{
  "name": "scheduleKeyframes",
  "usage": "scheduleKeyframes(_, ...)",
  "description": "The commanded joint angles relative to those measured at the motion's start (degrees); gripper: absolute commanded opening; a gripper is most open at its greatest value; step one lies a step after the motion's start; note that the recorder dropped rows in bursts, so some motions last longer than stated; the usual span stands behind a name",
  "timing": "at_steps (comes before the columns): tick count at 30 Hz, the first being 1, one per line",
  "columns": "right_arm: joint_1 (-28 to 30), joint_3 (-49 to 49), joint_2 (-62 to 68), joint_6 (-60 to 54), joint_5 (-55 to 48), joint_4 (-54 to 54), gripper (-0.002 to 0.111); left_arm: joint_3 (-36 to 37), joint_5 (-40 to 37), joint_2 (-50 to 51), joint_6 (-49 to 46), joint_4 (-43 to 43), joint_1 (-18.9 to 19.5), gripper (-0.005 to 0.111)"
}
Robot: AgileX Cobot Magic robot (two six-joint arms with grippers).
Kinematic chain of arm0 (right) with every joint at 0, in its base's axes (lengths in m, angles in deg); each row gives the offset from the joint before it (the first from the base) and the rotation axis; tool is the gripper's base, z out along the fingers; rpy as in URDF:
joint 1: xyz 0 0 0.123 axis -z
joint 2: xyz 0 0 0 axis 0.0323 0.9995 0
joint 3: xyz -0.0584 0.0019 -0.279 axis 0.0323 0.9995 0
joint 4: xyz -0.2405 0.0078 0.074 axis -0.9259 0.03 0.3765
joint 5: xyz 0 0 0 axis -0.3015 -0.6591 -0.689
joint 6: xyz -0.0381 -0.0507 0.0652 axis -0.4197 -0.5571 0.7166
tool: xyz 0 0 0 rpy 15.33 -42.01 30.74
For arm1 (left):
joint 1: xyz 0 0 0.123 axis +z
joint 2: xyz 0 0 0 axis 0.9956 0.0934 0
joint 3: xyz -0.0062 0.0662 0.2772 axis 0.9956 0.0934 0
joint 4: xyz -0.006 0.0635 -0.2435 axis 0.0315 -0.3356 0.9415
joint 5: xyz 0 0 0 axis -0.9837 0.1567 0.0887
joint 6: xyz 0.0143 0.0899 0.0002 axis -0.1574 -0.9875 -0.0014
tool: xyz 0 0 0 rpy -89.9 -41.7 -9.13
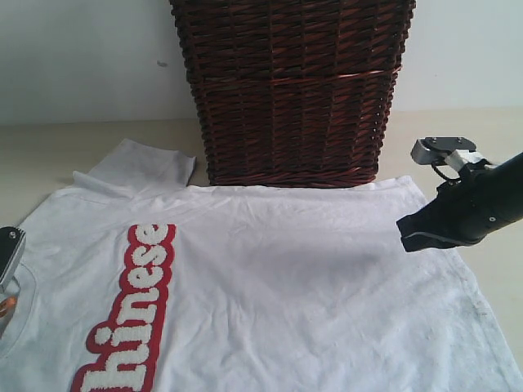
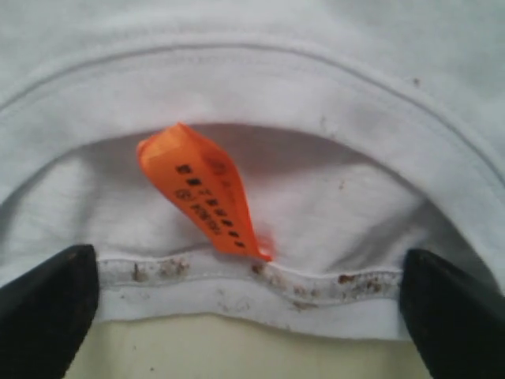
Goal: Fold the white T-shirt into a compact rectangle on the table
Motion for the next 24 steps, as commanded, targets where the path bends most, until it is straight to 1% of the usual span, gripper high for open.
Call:
scheduleKeyframes(1,0.2,-0.36,-0.13,-0.62,-0.18,-0.22,0.0,0.56,0.67,0.24,-0.31,-1.12,0.24,0.105)
scheduleKeyframes(7,0.2,-0.36,-0.13,-0.62,-0.18,-0.22,0.0,0.56,0.67,0.24,-0.31,-1.14,0.24,0.105)
scheduleKeyframes(11,0.2,-0.36,-0.13,-0.62,-0.18,-0.22,0.0,0.56,0.67,0.24,-0.31,-2.87,0.24,0.105)
scheduleKeyframes(20,0.2,-0.61,-0.13,-0.63,-0.18,-0.22,0.0,0.56,0.67,0.24,-0.31,-2.76,0.24,0.105)
scheduleKeyframes(24,0.2,-2.16,-0.13,-0.63,-3.47,-0.22,0.0,0.56,0.67,0.24,-0.31,-2.76,0.24,0.105)
